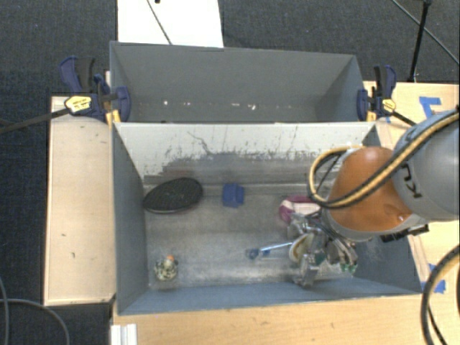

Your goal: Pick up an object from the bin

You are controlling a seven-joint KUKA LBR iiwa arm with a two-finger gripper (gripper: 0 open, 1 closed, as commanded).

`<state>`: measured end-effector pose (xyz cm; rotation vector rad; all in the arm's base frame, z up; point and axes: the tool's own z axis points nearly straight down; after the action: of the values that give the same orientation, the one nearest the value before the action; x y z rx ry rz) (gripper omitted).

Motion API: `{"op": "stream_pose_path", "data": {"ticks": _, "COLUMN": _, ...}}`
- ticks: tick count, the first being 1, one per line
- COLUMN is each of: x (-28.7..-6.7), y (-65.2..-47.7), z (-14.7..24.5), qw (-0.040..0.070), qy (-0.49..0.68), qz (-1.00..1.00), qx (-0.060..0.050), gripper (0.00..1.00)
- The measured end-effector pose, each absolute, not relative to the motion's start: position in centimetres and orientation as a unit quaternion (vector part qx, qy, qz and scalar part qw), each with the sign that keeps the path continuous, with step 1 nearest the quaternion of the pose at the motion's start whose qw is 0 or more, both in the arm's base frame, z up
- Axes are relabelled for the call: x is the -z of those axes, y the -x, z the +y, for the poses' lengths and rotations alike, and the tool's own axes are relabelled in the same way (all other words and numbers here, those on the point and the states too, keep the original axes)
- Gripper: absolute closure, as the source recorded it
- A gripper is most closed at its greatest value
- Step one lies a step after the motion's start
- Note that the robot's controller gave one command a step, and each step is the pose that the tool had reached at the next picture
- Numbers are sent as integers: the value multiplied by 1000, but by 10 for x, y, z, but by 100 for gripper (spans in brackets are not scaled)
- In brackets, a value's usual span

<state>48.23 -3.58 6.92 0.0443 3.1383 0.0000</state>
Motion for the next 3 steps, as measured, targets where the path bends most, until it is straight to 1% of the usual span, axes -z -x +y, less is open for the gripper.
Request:
{"op": "stream_pose_path", "data": {"ticks": 1, "x": -70, "y": -484, "z": -36, "qw": 3, "qy": -14, "qz": 1000, "qx": 0, "gripper": 0}}
{"op": "stream_pose_path", "data": {"ticks": 2, "x": -69, "y": -483, "z": -36, "qw": 2, "qy": -13, "qz": 1000, "qx": 0, "gripper": 100}}
{"op": "stream_pose_path", "data": {"ticks": 3, "x": -106, "y": -484, "z": -36, "qw": 3, "qy": -13, "qz": 1000, "qx": 0, "gripper": 100}}
